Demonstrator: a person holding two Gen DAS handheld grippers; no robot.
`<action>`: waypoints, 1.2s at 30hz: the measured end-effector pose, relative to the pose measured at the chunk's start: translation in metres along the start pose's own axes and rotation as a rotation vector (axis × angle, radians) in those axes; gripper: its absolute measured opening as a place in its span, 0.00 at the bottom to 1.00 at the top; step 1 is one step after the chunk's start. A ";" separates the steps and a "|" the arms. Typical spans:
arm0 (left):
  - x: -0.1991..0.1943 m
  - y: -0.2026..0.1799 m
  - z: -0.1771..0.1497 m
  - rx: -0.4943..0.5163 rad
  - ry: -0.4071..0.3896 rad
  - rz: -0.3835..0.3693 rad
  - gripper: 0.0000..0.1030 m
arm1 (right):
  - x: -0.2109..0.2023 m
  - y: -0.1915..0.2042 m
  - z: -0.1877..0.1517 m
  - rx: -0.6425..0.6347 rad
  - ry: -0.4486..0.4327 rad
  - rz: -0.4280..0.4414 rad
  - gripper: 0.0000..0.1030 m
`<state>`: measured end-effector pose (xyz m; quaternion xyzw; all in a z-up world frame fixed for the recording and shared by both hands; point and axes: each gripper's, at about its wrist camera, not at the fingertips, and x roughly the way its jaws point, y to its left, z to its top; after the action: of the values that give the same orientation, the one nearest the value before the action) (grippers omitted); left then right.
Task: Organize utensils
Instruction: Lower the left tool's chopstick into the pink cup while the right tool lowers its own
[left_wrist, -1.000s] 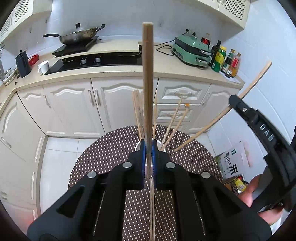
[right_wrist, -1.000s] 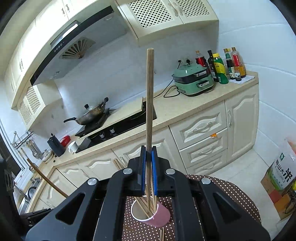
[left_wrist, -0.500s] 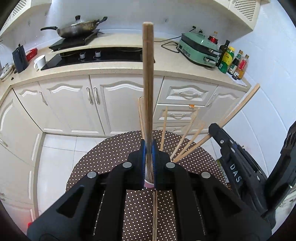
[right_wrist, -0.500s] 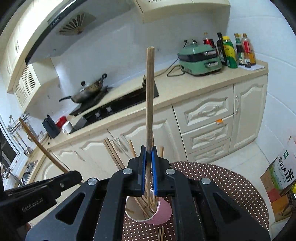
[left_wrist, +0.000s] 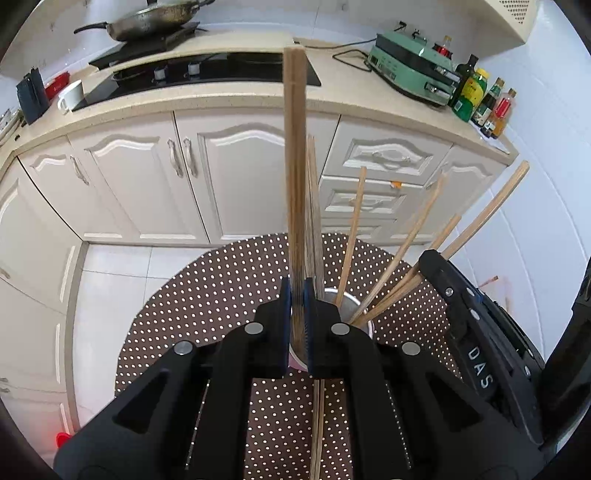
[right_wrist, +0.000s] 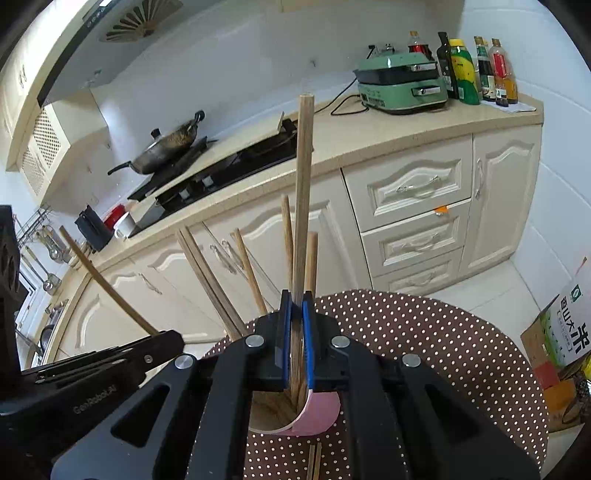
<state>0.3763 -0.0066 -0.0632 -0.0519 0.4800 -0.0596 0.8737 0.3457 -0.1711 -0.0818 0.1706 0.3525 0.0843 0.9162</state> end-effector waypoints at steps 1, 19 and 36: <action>0.002 0.000 -0.001 0.001 0.005 0.000 0.06 | 0.002 0.000 -0.001 -0.003 0.008 0.001 0.05; 0.044 0.005 0.000 -0.016 0.056 -0.016 0.07 | 0.026 0.002 -0.021 -0.008 0.107 0.001 0.05; 0.056 0.009 -0.016 -0.015 0.102 -0.064 0.07 | 0.016 0.000 -0.021 -0.009 0.168 0.041 0.14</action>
<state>0.3928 -0.0074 -0.1201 -0.0707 0.5223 -0.0864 0.8454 0.3435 -0.1610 -0.1060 0.1658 0.4240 0.1188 0.8824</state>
